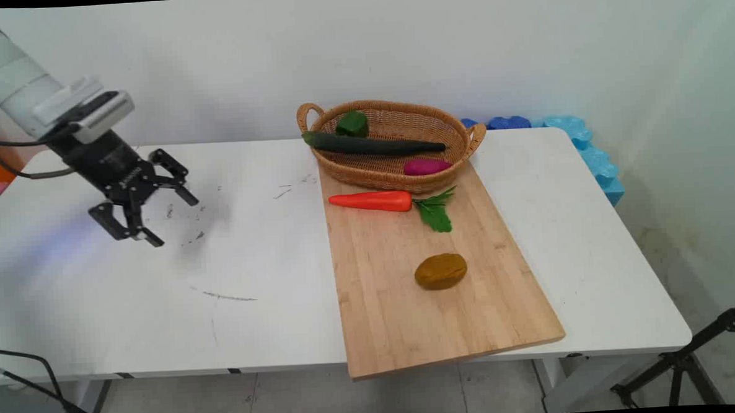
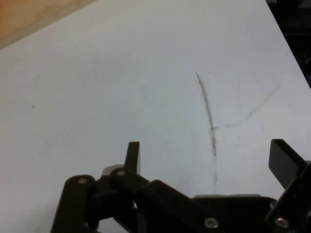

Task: Pick up the potato from the cutting board

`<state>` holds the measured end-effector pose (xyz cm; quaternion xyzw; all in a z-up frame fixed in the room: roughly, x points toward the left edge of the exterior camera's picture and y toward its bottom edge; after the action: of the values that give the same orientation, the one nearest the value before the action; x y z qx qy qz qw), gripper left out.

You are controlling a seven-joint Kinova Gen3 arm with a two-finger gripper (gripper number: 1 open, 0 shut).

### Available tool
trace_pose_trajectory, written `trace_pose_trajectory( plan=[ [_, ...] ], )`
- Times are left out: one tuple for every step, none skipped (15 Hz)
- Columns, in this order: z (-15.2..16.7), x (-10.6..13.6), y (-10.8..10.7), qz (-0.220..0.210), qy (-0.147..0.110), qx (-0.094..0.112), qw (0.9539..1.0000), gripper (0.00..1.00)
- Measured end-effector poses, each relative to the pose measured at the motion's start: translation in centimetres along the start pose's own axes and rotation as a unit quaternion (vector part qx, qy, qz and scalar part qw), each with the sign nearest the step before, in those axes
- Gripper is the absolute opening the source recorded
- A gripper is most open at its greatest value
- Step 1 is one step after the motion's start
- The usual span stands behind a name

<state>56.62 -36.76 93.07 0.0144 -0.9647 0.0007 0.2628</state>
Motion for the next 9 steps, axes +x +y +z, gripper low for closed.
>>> trace_pose_trajectory(
  plan=[
    [0.3,0.5,-0.1,-0.003,0.001,0.001,1.0000,1.00],
    [0.9,1.2,-0.1,-0.007,0.002,0.003,1.0000,1.00],
    [1.6,2.2,-0.3,-0.013,0.005,0.004,0.9999,1.00],
    [2.4,3.2,-0.4,-0.021,0.008,0.007,0.9997,1.00],
    [3.2,4.2,-0.5,-0.026,0.010,0.008,0.9996,1.00],
    [4.1,5.4,-0.7,-0.034,0.013,0.011,0.9993,1.00],
    [5.0,6.5,-0.9,-0.043,0.017,0.014,0.9988,1.00],
    [5.9,7.5,-1.1,-0.051,0.019,0.016,0.9984,1.00],
    [6.9,8.6,-1.3,-0.061,0.023,0.018,0.9977,1.00]
  ],
)
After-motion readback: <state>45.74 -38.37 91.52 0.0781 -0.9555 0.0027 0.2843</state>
